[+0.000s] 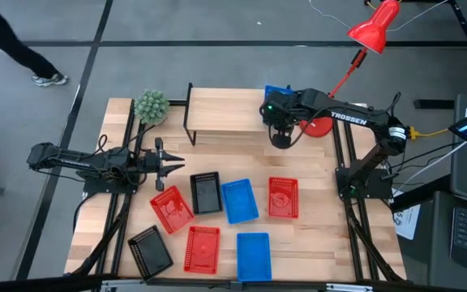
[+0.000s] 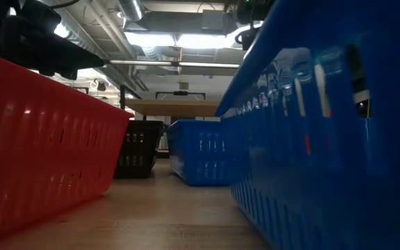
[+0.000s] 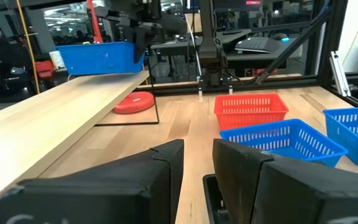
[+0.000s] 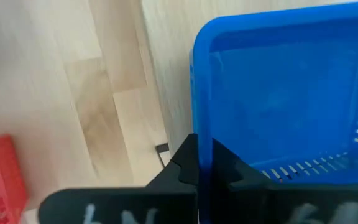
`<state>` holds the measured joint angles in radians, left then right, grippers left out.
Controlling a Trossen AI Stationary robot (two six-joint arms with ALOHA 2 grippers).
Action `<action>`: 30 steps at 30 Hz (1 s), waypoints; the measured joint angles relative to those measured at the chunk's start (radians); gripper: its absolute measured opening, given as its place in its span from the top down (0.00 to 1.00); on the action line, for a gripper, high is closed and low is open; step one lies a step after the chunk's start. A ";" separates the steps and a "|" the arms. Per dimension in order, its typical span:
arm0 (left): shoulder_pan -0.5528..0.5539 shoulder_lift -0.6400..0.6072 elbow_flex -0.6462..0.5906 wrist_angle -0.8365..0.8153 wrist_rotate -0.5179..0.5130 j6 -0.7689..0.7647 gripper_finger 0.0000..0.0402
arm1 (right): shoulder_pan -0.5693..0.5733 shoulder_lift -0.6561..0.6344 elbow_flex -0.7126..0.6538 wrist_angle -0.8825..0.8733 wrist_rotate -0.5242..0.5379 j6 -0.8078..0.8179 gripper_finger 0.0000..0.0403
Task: Stack baskets on shelf by color
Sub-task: Put the top right blue bin on the shelf
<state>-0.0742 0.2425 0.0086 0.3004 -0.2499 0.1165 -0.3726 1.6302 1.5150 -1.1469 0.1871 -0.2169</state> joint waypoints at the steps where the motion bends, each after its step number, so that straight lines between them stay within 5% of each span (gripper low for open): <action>1: 0.000 0.000 0.000 0.000 -0.001 0.000 0.80 | 0.001 0.000 0.000 0.001 0.000 0.007 1.00; 17: 0.000 0.000 0.000 0.000 -0.001 0.000 0.80 | 0.002 0.000 0.000 0.071 -0.006 0.008 0.84; 30: 0.000 0.000 0.000 0.000 0.000 -0.003 0.80 | 0.004 -0.001 0.000 0.071 -0.006 0.144 0.82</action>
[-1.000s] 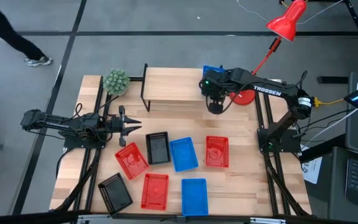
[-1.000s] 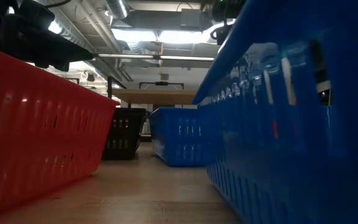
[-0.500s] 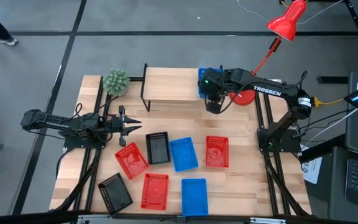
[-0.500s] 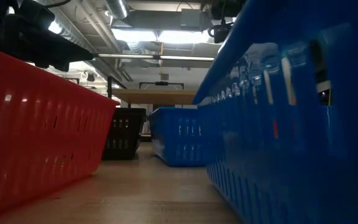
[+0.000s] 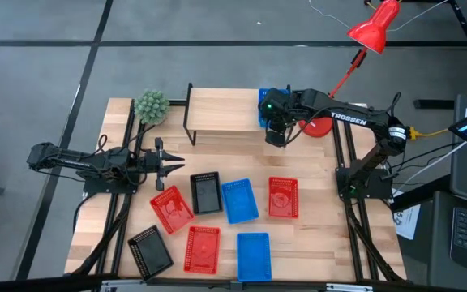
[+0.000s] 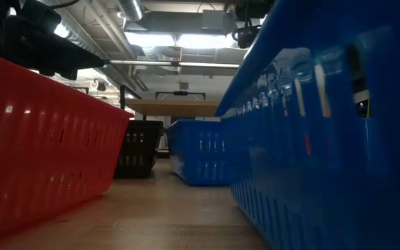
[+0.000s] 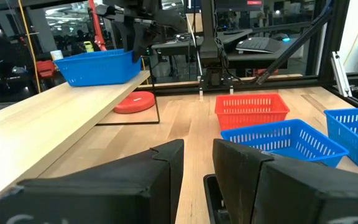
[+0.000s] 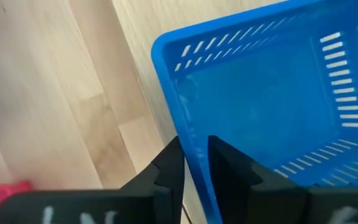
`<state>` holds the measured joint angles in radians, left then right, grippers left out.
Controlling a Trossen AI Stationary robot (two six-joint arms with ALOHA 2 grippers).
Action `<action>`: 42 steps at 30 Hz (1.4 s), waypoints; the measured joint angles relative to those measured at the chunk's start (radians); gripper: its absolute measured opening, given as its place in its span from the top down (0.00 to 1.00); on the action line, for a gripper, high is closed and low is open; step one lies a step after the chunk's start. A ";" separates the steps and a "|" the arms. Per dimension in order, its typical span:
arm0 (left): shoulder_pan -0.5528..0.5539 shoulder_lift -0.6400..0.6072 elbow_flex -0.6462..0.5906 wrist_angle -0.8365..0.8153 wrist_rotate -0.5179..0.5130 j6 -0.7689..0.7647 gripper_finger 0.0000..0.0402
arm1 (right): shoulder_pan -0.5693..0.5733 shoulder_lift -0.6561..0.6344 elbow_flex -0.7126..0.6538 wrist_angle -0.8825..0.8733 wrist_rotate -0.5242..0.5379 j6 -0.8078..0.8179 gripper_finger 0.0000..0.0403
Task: Stack baskets on shelf by color
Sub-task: Put the top right blue bin on the shelf, then put the top black bin on the shelf
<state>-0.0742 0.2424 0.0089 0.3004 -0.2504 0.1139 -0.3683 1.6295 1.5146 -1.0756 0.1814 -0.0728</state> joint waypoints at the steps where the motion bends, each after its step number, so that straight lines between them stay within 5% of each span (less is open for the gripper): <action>1: 0.000 0.000 0.000 0.000 0.000 0.000 0.80 | 0.000 0.000 0.000 0.000 0.000 0.015 0.82; 25: 0.000 0.000 0.000 0.000 0.001 0.001 0.80 | 0.000 0.000 0.095 -0.058 -0.007 0.018 0.82; 30: 0.000 0.000 0.000 0.000 0.001 0.001 0.80 | 0.001 -0.001 0.172 -0.113 -0.102 0.042 0.82; 37: 0.000 0.000 0.000 0.000 0.001 0.002 0.80 | 0.037 -0.001 0.247 -0.269 -0.106 0.123 0.82; 42: 0.000 0.000 0.000 0.000 0.001 0.002 0.80 | 0.119 -0.001 0.238 -0.376 -0.302 0.309 0.82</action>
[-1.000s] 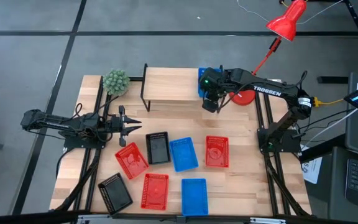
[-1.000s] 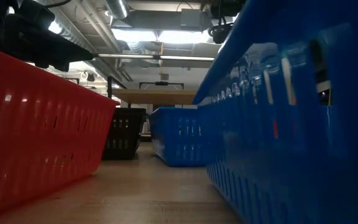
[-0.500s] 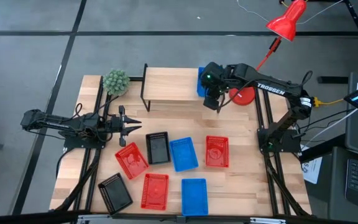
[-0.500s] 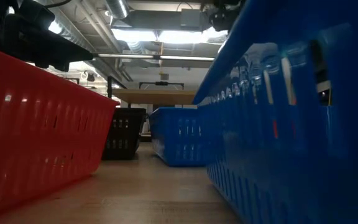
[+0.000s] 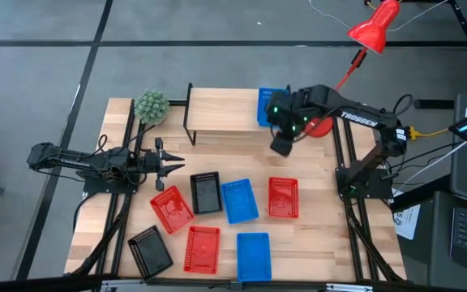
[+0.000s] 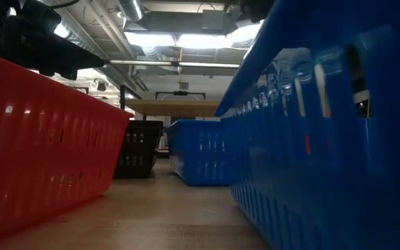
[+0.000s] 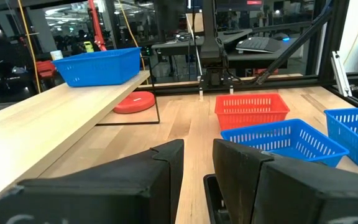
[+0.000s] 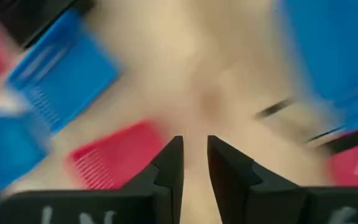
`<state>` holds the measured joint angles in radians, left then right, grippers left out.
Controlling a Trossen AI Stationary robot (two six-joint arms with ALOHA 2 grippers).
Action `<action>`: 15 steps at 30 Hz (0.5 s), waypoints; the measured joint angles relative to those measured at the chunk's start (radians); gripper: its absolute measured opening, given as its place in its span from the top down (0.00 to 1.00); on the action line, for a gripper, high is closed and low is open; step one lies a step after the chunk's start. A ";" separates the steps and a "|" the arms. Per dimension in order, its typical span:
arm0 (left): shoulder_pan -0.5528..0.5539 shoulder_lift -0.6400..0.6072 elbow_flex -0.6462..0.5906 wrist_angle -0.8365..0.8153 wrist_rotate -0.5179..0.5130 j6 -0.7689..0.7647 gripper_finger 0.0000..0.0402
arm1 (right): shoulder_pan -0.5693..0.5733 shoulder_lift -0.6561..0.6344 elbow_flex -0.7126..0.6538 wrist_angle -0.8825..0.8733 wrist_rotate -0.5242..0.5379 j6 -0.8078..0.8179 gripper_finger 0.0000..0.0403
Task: Stack baskets on shelf by color
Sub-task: Put the top black bin on the shelf
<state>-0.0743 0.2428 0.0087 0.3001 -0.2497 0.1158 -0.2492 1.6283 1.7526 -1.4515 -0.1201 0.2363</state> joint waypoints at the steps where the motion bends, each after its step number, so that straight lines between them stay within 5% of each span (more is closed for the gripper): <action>1: 0.000 0.000 0.000 0.000 0.000 0.000 0.80 | 0.024 0.000 -0.012 -0.017 -0.038 0.009 0.82; 8: 0.000 0.000 0.000 0.002 0.000 0.000 0.80 | 0.259 0.000 -0.122 -0.023 -0.110 0.060 0.82; 15: 0.000 0.000 0.000 0.072 0.000 0.000 0.80 | 0.489 0.000 -0.268 0.269 -0.111 0.213 0.82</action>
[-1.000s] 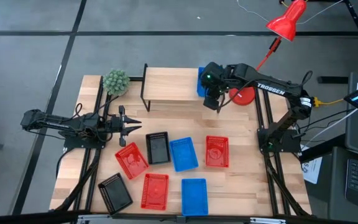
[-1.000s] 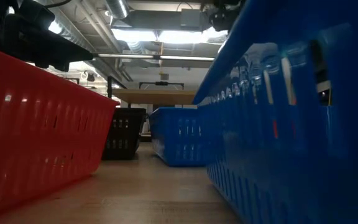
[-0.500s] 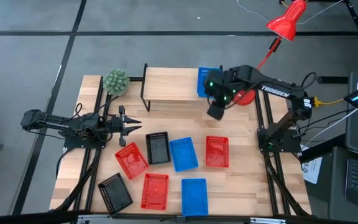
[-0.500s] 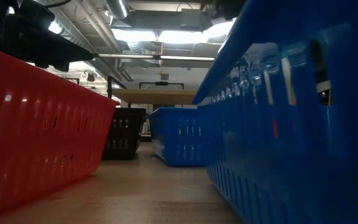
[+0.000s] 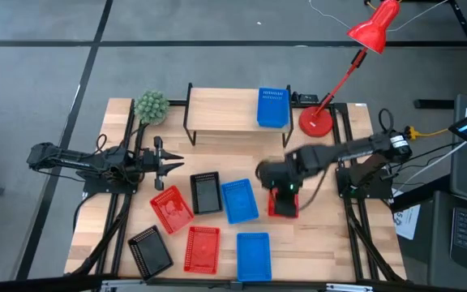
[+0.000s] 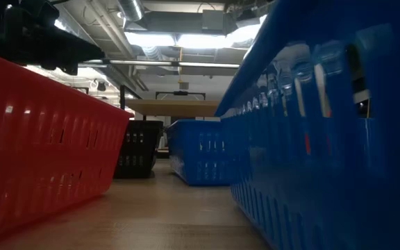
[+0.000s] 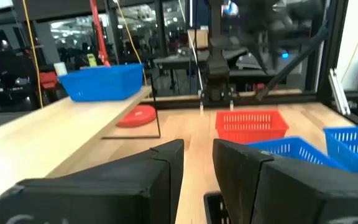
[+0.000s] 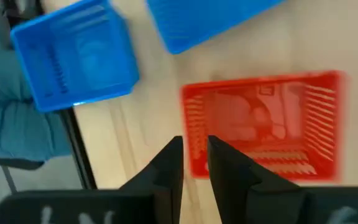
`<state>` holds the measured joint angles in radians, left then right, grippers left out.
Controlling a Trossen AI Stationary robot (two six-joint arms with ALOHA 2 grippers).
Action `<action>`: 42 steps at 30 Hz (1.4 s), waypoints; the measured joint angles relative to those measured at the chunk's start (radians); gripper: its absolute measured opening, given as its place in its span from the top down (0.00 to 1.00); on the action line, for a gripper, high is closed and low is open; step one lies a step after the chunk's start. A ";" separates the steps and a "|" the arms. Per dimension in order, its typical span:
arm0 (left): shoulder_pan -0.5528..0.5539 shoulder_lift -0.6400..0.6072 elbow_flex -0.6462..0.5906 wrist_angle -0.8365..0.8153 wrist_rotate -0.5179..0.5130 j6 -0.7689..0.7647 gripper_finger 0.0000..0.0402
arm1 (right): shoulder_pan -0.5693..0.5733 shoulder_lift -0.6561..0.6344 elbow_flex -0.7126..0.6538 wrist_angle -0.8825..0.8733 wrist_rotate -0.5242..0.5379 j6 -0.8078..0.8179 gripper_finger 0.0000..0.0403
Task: Stack baskets on shelf by color
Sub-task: Put the top black bin on the shelf
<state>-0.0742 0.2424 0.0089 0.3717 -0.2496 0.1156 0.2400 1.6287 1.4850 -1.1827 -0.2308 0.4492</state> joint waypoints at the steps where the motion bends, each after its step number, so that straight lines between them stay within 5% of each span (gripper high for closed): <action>1: 0.000 0.000 0.000 0.012 0.000 -0.001 0.80 | 0.028 0.000 -0.020 0.020 0.000 0.001 0.82; 10: 0.000 0.000 0.000 0.067 0.011 -0.087 0.80 | 0.222 0.000 -0.248 0.214 0.163 0.152 0.82; 15: -0.001 0.000 0.000 0.084 0.200 -0.252 0.80 | 0.284 0.000 -0.368 0.274 0.234 0.283 0.82; 20: -0.032 0.030 0.053 0.114 0.234 -0.287 0.81 | 0.300 0.000 -0.382 0.237 0.237 0.307 0.82; 28: -0.135 0.322 0.339 -0.139 0.229 -0.290 0.81 | 0.281 0.000 -0.343 0.425 0.444 0.182 0.82; 34: -0.197 0.571 0.498 -0.266 0.215 -0.295 0.81 | 0.261 0.000 -0.343 0.660 0.440 -0.013 0.82; 42: -0.279 0.817 0.572 -0.314 0.182 -0.329 0.81 | 0.261 0.000 -0.343 0.673 0.495 -0.003 0.82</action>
<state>-0.3534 1.0590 0.5808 0.0581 -0.0674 -0.2132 0.5007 1.6291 1.1423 -0.5102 0.2643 0.4462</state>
